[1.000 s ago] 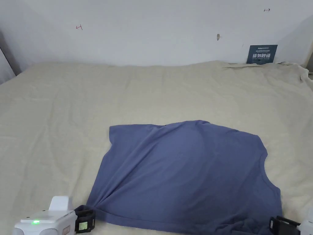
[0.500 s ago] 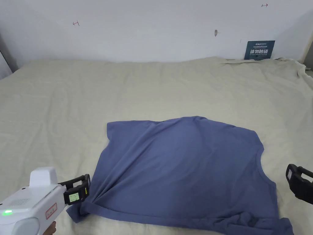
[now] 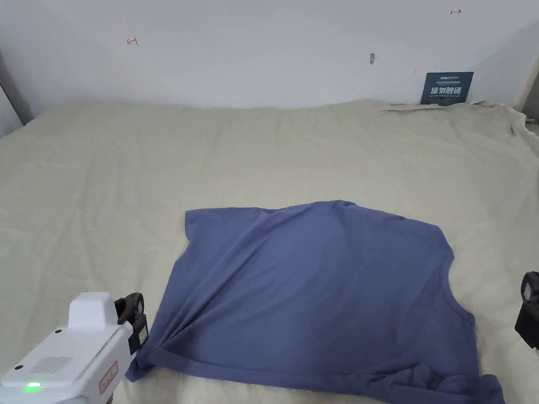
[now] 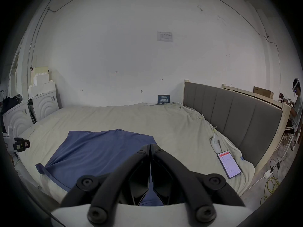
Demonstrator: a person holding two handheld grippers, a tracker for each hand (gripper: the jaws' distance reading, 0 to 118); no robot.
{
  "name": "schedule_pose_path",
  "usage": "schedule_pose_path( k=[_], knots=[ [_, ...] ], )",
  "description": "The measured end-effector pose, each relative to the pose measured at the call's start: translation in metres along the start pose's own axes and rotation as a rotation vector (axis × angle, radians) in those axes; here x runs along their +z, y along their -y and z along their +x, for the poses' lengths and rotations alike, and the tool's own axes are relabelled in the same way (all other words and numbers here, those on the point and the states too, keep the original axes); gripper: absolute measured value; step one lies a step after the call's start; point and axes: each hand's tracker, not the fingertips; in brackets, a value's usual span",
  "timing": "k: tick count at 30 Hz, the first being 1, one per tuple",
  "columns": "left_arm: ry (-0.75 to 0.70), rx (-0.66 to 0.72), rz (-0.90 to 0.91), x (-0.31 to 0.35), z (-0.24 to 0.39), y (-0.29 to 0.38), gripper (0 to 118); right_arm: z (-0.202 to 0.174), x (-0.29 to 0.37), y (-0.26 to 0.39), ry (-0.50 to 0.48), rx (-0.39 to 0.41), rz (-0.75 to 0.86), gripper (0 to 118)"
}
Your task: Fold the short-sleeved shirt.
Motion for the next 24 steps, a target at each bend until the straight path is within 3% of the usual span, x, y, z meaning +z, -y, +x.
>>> schedule_pose_path(
  k=[9,11,12,14,16,22,24],
  knots=[
    [-0.006,0.037,-0.164,-0.018,-0.015,-0.003,2,-0.001,-0.006,-0.001,-0.015,-0.009,-0.019,0],
    [-0.006,0.044,-0.239,-0.027,-0.02,0.0,16,-0.001,-0.007,0.0,-0.019,-0.016,-0.026,0],
    [-0.015,0.045,-0.271,-0.033,-0.022,0.003,28,-0.001,-0.008,0.001,-0.018,-0.016,-0.029,0],
    [-0.027,0.037,-0.348,-0.043,-0.024,0.01,74,-0.001,-0.01,0.002,-0.018,-0.014,-0.039,0],
    [-0.035,0.036,-0.389,-0.053,-0.028,0.02,97,0.0,-0.012,0.006,-0.023,-0.023,-0.054,0],
    [-0.038,0.071,-0.53,-0.086,-0.04,0.049,97,0.002,-0.019,0.015,-0.023,-0.032,-0.099,0],
    [-0.039,0.086,-0.535,-0.09,-0.04,0.053,89,0.002,-0.02,0.018,-0.024,-0.04,-0.113,0]
  ],
)
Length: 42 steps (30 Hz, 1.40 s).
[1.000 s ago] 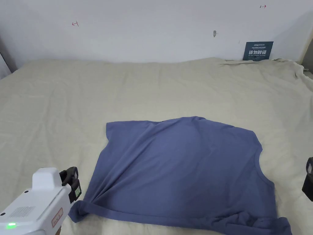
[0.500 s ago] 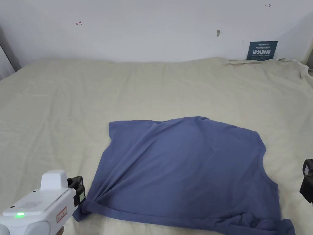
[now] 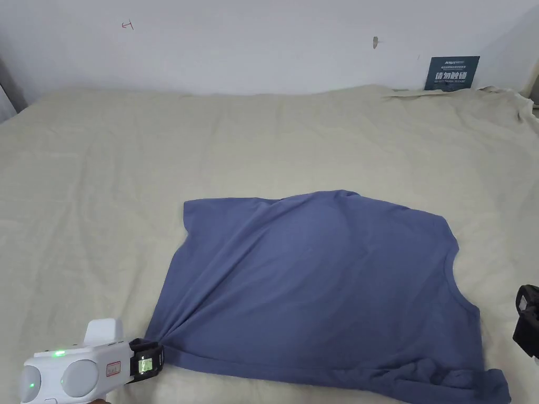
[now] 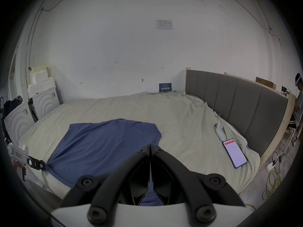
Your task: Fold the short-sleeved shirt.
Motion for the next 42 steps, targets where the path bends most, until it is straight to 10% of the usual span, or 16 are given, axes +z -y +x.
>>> schedule_pose_path(
  k=[5,13,17,19,28,30,34,42],
  knots=[
    [0.057,-0.01,-0.011,-0.004,0.005,0.002,14,0.002,-0.008,0.01,0.003,-0.007,-0.052,0],
    [0.07,-0.041,0.05,0.017,0.013,-0.003,1,0.019,-0.042,0.053,-0.012,-0.077,-0.314,8],
    [0.083,-0.036,0.068,0.025,0.013,-0.008,1,0.027,-0.06,0.078,-0.022,-0.113,-0.432,86],
    [0.087,-0.035,0.075,0.027,0.014,-0.01,1,0.028,-0.065,0.089,-0.018,-0.131,-0.462,97],
    [0.085,-0.029,0.067,0.023,0.015,-0.009,1,0.019,-0.082,0.119,-0.003,-0.072,-0.57,95],
    [0.085,-0.024,0.066,0.021,0.015,-0.008,1,0.014,-0.087,0.12,-0.016,-0.04,-0.573,78],
    [0.085,-0.013,0.063,0.022,0.014,-0.006,1,0.001,-0.084,0.116,-0.044,0.025,-0.562,6],
    [0.089,0.002,0.088,0.027,0.009,-0.011,1,0.011,-0.06,0.079,-0.074,-0.017,-0.403,4]
  ],
)
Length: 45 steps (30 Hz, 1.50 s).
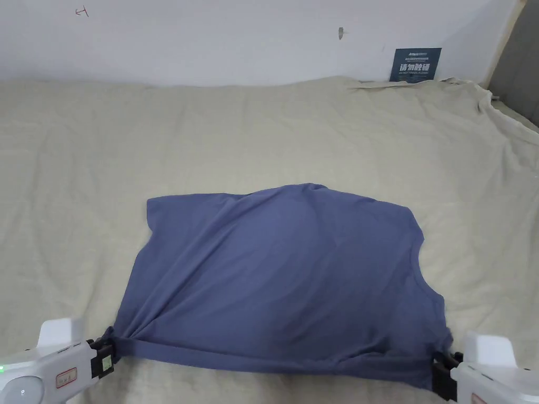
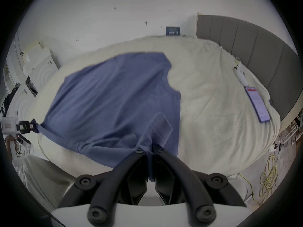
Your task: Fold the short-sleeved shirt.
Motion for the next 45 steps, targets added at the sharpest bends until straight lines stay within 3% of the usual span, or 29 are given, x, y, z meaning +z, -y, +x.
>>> schedule_pose_path(
  k=[6,15,21,32,45],
  knots=[
    [0.002,0.0,0.046,0.004,0.002,-0.023,1,-0.003,0.013,-0.052,-0.012,0.024,0.159,4],
    [-0.029,-0.088,0.111,-0.012,0.022,-0.084,1,-0.024,-0.023,-0.132,-0.002,0.11,0.225,4],
    [-0.117,-0.174,0.097,-0.06,0.025,-0.112,1,-0.026,-0.069,-0.159,0.036,0.154,0.177,4],
    [-0.062,-0.112,-0.047,-0.127,0.019,-0.114,1,-0.015,-0.159,-0.161,0.079,0.132,0.019,4],
    [-0.074,-0.12,-0.081,-0.138,0.02,-0.12,1,-0.011,-0.168,-0.157,0.101,0.086,-0.038,8]
  ],
)
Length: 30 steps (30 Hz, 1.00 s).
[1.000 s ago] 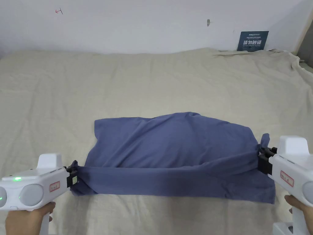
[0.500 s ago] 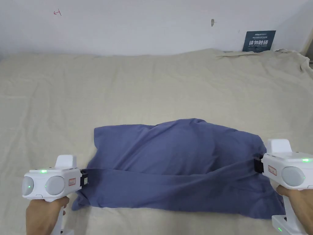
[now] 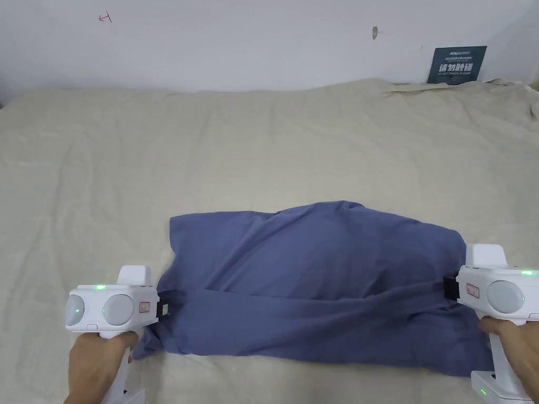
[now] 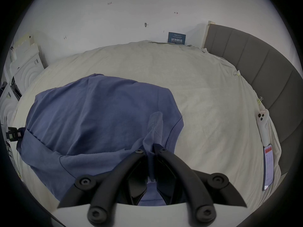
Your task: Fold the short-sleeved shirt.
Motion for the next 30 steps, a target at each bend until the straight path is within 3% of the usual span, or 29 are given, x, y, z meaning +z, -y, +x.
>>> schedule_pose_path(
  k=[1,3,4,5,7,8,17,26,27,30],
  knots=[
    [0.006,0.01,0.002,0.002,-0.002,-0.002,4,0.002,0.004,-0.001,-0.004,-0.003,0.003,23],
    [0.04,0.055,-0.006,0.007,-0.005,-0.007,25,0.004,0.014,-0.002,-0.008,-0.005,0.012,68],
    [0.047,0.066,-0.004,0.01,-0.006,-0.008,54,0.005,0.021,-0.003,-0.014,-0.008,0.025,88],
    [0.041,0.064,-0.003,0.013,-0.005,-0.01,77,0.008,0.029,-0.005,-0.018,-0.011,0.048,95],
    [0.032,0.053,0.011,0.021,-0.004,-0.011,109,0.009,0.047,-0.009,-0.025,-0.017,0.098,95],
    [0.03,0.042,0.036,0.028,-0.003,-0.012,113,0.011,0.058,-0.011,-0.03,-0.018,0.117,95],
    [0.074,0.036,0.265,0.115,0.0,-0.007,113,0.017,0.161,-0.006,-0.098,-0.016,0.319,96],
    [0.089,0.051,0.352,0.172,0.006,0.035,109,0.013,0.223,0.045,-0.096,-0.046,0.417,99],
    [0.091,0.053,0.366,0.174,0.006,0.041,106,0.012,0.227,0.051,-0.089,-0.055,0.424,99],
    [0.07,0.04,0.432,0.18,0.012,0.062,79,0.01,0.236,0.068,-0.072,-0.066,0.451,96]
  ],
)
